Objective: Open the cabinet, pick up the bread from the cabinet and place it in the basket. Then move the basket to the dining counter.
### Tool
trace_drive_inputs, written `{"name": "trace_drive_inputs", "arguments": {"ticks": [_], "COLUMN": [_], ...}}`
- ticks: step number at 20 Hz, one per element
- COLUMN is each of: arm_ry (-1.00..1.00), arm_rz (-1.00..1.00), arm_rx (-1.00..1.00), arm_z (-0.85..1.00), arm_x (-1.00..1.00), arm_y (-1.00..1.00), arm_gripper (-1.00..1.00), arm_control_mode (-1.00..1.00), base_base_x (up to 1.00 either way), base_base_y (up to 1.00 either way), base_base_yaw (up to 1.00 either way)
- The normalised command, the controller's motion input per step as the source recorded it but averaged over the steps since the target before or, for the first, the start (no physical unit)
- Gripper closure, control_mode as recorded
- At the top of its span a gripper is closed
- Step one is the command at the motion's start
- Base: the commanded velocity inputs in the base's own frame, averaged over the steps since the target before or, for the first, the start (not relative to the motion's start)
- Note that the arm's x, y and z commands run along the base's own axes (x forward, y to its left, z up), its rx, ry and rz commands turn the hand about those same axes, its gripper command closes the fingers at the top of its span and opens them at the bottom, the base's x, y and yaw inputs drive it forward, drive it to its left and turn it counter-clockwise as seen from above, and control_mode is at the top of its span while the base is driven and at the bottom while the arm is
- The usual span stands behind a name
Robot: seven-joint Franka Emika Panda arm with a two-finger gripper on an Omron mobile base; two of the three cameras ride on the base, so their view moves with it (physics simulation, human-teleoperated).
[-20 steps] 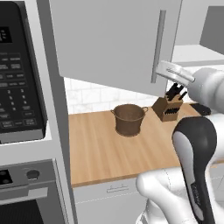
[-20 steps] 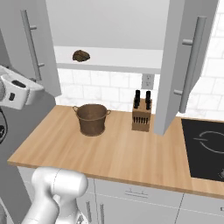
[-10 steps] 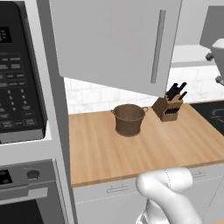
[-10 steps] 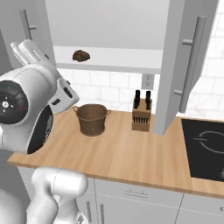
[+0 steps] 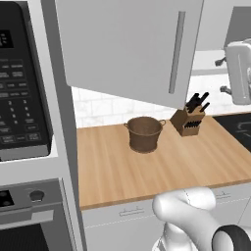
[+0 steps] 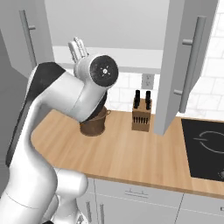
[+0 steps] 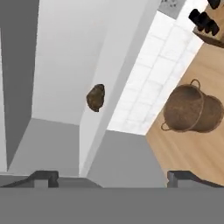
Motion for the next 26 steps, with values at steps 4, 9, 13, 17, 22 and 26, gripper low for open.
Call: {"name": "trace_drive_inputs", "arguments": {"ticks": [4,9,13,17,22,26], "arm_ry": [0.02,0.00,0.00,-0.13,-0.31,-0.30], "arm_rz": [0.56,0.57,0.51,0.41,0.27,0.03], "arm_rx": [0.10,0.01,-0.06,-0.13,-0.17,-0.11], "arm_z": [-0.52,-0.09,0.00,0.00,0.00,0.00], "arm_x": [0.97,0.42,-0.33,-0.91,-1.00,-0.42], "arm_y": [0.62,0.81,1.00,1.00,1.00,0.98], "arm_gripper": [-1.00,-1.00,-1.00,-1.00,-1.00,-1.00], "arm_control_mode": [-1.00,-1.00,-1.00,-1.00,-1.00,-1.00], "base_base_x": [0.00,0.00,0.00,0.00,0.00,0.00], "base_base_y": [0.00,0.00,0.00,0.00,0.00,0.00], "base_base_yaw": [0.00,0.00,0.00,0.00,0.00,0.00]}}
